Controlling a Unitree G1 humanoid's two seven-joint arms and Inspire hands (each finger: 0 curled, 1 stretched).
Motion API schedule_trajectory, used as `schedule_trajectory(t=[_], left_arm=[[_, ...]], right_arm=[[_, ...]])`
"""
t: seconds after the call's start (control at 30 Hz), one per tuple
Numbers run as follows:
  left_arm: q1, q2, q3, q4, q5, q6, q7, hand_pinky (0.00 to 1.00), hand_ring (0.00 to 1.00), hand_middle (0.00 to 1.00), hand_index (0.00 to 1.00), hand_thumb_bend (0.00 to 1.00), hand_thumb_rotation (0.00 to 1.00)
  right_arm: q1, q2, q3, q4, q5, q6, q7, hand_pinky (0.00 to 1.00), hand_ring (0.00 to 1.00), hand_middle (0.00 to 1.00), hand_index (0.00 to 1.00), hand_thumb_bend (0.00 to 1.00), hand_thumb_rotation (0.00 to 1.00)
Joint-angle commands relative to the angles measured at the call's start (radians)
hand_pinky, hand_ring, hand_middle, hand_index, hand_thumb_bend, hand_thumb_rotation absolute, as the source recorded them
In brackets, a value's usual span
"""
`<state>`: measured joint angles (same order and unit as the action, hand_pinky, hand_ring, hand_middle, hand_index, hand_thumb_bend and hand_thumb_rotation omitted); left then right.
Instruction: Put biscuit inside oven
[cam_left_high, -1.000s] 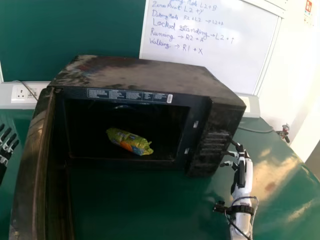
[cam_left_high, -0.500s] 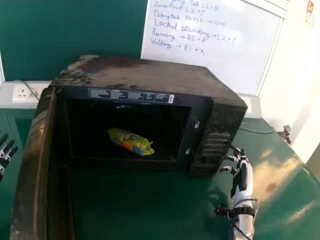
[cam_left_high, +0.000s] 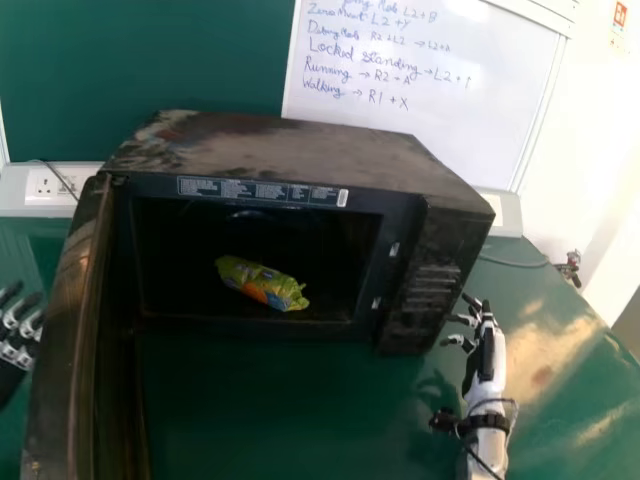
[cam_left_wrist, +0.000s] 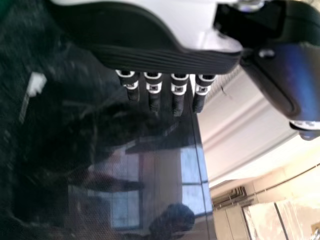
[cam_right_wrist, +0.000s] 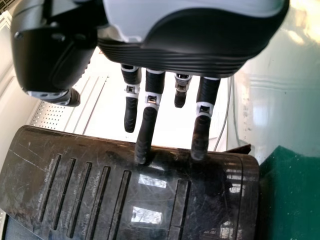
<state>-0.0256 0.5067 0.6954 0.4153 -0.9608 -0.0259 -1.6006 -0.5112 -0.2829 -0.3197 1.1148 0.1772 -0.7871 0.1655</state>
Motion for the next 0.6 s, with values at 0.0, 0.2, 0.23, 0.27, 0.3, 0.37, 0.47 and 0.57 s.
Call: schedule_trajectory(t=[0.0, 0.2, 0.23, 0.27, 0.3, 0.37, 0.47, 0.57], left_arm=[[0.024, -0.030, -0.013, -0.075, -0.005, 0.017, 0.021, 0.00, 0.19, 0.30, 0.26, 0.00, 0.02], [0.142, -0.072, -0.027, -0.288, -0.006, 0.038, 0.086, 0.00, 0.17, 0.30, 0.23, 0.00, 0.00], [0.132, -0.047, -0.043, -0.283, 0.000, 0.054, 0.061, 0.00, 0.18, 0.30, 0.23, 0.00, 0.00], [0.120, -0.030, -0.052, -0.278, 0.011, 0.050, 0.041, 0.00, 0.18, 0.31, 0.23, 0.00, 0.00], [0.115, -0.023, -0.057, -0.280, 0.024, 0.038, 0.034, 0.00, 0.19, 0.32, 0.24, 0.00, 0.00], [0.104, -0.015, -0.072, -0.276, 0.032, 0.013, 0.009, 0.01, 0.22, 0.34, 0.26, 0.00, 0.00], [0.084, 0.019, -0.122, -0.261, 0.023, -0.029, -0.014, 0.03, 0.25, 0.36, 0.29, 0.00, 0.00], [0.079, 0.038, -0.161, -0.250, 0.007, -0.060, -0.014, 0.03, 0.28, 0.39, 0.33, 0.00, 0.00]], right_arm=[[0.038, 0.041, -0.002, 0.031, 0.002, 0.001, -0.009, 0.29, 0.36, 0.46, 0.75, 0.66, 0.88], [0.034, 0.043, -0.002, 0.035, 0.000, 0.003, -0.014, 0.29, 0.36, 0.46, 0.75, 0.66, 0.88], [0.034, 0.043, -0.002, 0.036, 0.000, 0.003, -0.013, 0.29, 0.36, 0.46, 0.75, 0.66, 0.88], [0.033, 0.043, -0.002, 0.038, -0.001, 0.003, -0.013, 0.29, 0.36, 0.46, 0.75, 0.67, 0.88], [0.033, 0.042, 0.000, 0.040, -0.003, 0.003, -0.015, 0.29, 0.36, 0.46, 0.75, 0.66, 0.88], [0.032, 0.040, 0.003, 0.042, -0.010, 0.001, -0.022, 0.29, 0.36, 0.46, 0.75, 0.66, 0.89], [0.031, 0.041, 0.002, 0.044, -0.011, 0.002, -0.021, 0.29, 0.36, 0.46, 0.74, 0.66, 0.88], [0.031, 0.041, 0.004, 0.045, -0.017, -0.003, -0.025, 0.28, 0.36, 0.46, 0.74, 0.65, 0.89]])
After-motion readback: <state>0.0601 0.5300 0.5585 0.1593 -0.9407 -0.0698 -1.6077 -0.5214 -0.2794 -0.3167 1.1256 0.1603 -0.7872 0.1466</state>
